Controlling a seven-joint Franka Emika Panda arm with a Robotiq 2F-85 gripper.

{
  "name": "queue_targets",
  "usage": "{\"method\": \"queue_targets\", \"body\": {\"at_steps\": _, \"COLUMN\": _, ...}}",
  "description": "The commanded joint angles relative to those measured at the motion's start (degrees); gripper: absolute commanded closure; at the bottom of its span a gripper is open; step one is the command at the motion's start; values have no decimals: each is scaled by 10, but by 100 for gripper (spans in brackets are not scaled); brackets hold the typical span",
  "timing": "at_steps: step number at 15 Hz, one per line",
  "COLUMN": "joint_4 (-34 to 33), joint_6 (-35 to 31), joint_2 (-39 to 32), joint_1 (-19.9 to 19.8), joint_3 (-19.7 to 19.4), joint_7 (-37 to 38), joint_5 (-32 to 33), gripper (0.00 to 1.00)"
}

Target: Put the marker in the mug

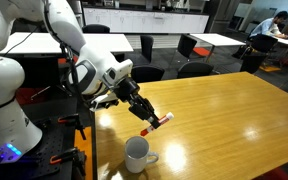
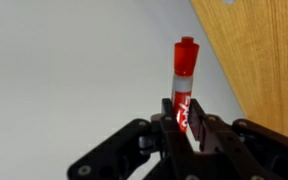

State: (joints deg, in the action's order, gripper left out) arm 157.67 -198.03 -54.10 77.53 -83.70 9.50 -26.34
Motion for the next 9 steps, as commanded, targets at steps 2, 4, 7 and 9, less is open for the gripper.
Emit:
{"method": "queue_targets", "body": {"at_steps": 2, "joint_4": 19, "joint_6": 0, "joint_2": -19, "joint_1": 2, "joint_3": 25, "joint_7": 24, "joint_5": -15, "gripper": 95}}
{"method": "queue_targets", "body": {"at_steps": 4, "joint_4": 12, "joint_6": 0, "joint_2": -19, "joint_1": -9, "joint_3": 39, "joint_7": 28, "joint_5": -15, "gripper": 95}}
{"method": "queue_targets", "body": {"at_steps": 7, "joint_4": 10, "joint_6": 0, "joint_2": -22, "joint_1": -2, "joint_3": 51, "joint_7": 38, "joint_5": -25, "gripper": 95}}
{"method": "queue_targets", "body": {"at_steps": 9, "joint_4": 12, "joint_6": 0, "joint_2": -21, "joint_1": 6, "joint_3": 55, "joint_7": 44, "joint_5": -37, "gripper": 95}}
